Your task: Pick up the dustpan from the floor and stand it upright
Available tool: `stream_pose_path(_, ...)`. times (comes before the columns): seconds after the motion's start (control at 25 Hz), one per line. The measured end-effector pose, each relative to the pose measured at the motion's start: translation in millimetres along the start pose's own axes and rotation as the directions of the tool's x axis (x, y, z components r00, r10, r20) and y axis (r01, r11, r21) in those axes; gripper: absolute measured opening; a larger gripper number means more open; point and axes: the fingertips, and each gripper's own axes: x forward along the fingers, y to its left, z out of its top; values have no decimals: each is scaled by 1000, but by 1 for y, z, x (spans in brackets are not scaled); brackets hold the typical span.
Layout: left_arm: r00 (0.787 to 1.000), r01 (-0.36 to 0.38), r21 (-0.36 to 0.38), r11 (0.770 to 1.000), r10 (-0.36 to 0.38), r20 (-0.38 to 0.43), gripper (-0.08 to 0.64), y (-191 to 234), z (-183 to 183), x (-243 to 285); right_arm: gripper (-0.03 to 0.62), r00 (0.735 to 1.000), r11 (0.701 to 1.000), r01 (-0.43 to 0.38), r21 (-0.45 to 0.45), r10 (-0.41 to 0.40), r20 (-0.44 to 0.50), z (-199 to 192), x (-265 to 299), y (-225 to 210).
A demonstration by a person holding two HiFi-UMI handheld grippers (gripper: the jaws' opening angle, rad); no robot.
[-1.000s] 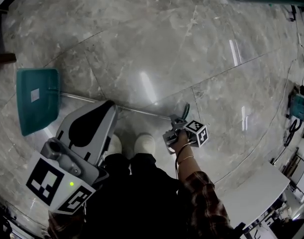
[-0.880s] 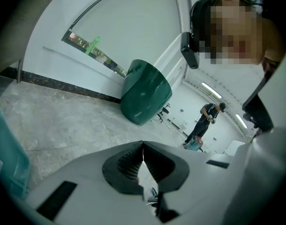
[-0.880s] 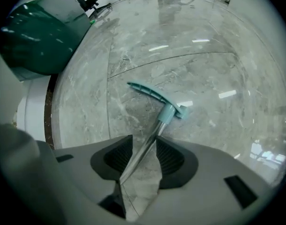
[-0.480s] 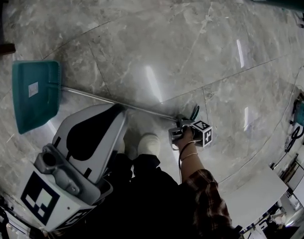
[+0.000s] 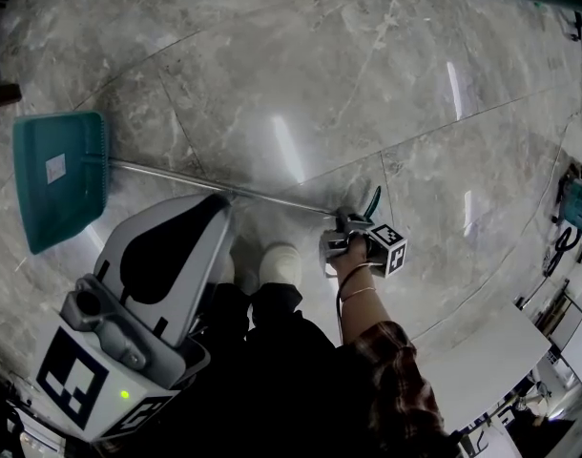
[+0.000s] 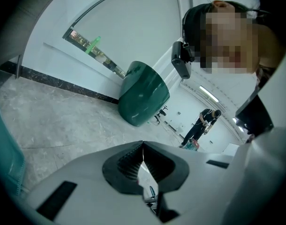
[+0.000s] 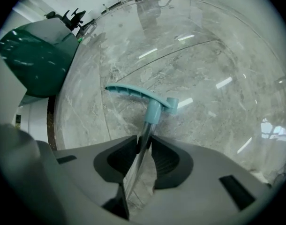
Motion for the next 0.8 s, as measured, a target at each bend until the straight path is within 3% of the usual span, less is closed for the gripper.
stream_pose_path(0.36, 1000, -11, -9, 1000, 12, 13, 12, -34, 41, -22, 83, 987, 986, -147, 79, 140, 83, 14, -73, 59)
stream_pose_path(0.6, 1000, -14, -7, 1000, 14, 20, 12, -60, 80, -59, 81, 969, 976, -216, 11, 213, 129, 10, -141, 111)
stream_pose_path(0.8, 998, -35, -19, 999, 36, 46, 12, -96, 135, -95, 83, 954, 966, -250, -61, 256, 157, 5, -218, 159)
